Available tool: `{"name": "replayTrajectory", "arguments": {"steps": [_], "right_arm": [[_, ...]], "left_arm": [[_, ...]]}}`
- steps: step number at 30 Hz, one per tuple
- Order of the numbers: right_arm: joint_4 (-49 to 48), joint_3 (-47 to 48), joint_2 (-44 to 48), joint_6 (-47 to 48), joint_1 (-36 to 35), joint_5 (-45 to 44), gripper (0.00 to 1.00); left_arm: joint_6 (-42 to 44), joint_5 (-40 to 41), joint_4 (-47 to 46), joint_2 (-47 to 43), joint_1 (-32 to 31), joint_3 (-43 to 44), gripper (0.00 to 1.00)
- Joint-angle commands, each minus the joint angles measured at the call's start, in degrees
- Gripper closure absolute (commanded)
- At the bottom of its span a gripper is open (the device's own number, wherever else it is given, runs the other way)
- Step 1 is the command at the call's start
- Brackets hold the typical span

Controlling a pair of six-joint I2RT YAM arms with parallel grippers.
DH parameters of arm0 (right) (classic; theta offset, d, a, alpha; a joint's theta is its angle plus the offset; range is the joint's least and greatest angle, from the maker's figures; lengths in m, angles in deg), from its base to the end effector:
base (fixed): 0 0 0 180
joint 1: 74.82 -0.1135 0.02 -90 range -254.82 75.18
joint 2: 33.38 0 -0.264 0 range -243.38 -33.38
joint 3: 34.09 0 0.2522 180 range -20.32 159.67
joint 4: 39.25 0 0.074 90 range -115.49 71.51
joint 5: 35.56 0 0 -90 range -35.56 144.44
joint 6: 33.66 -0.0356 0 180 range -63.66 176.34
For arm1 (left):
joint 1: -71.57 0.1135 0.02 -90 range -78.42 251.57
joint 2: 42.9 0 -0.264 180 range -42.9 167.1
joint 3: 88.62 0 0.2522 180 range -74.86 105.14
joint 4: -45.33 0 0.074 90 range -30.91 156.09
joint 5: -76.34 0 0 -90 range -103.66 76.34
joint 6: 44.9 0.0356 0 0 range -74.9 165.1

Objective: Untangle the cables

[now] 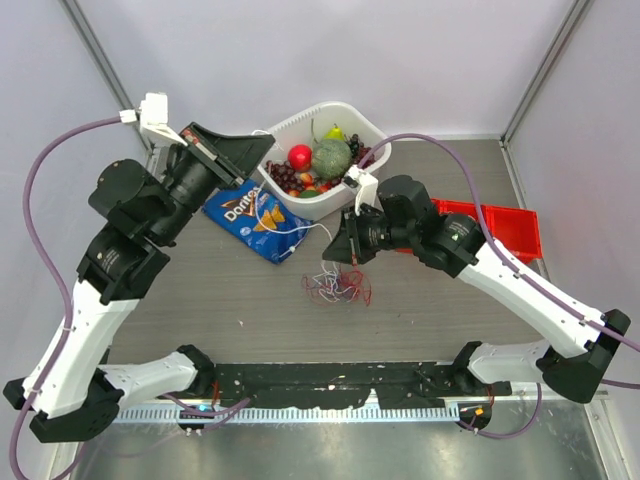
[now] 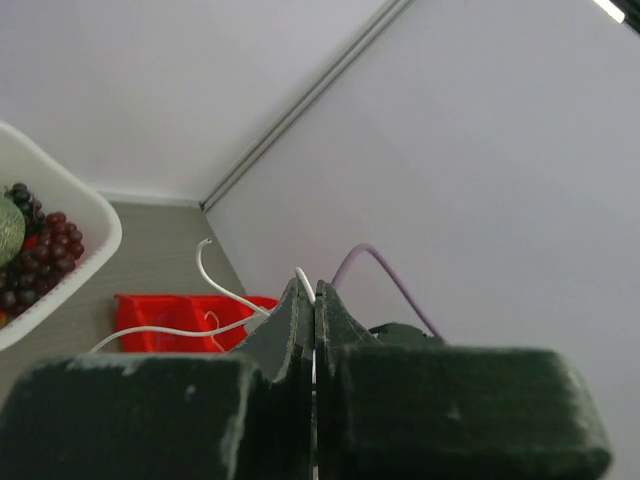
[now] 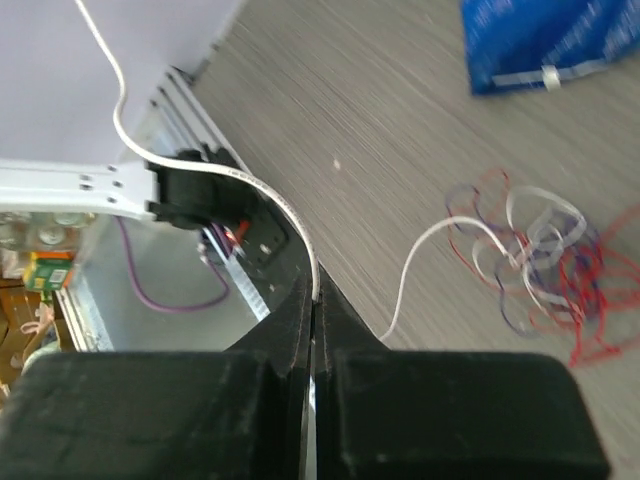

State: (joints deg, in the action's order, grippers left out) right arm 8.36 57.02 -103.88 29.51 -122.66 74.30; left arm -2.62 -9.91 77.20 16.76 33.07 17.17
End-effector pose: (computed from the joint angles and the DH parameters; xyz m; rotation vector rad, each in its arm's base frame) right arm 0.1680 0.2036 0.4023 -0.6353 2.1272 1.1276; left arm 0.1326 -0.1025 0.5501 -0.1747 1.4189 -1.2211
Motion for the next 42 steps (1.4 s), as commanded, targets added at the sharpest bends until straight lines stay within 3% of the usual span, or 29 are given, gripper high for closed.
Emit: {"name": "replayTrajectory", "arguments": {"steps": [1,6,16,32,42], "right_arm": [[3.2,1.2,3.3,2.1,1.0,-5.1,0.99],[6.1,2.1,2.3,2.1,1.2,-8.4,0.99],[3.9,3.1,5.4,0.9,1.1,-8.7,0.99],[2.1,3.8,6.8,3.5,1.2,-5.5,0.99],[-4.2,-4.0,11.8,-0.2,1.2,-14.7,0.99]], "left_arm": [[-1.0,-6.9,7.7,2.0,0.2,-0.9,1.0],[-1.0,-19.6,14.0,8.1,0.2,1.6,1.0],[-4.1,-34.3,11.0,12.0,0.0,-4.0,1.0],[-1.6,-39.3,13.1,13.4,-0.4,-5.9,0.85],[-3.9,-39.0,9.8,11.1,-0.4,-7.3,0.89]]}}
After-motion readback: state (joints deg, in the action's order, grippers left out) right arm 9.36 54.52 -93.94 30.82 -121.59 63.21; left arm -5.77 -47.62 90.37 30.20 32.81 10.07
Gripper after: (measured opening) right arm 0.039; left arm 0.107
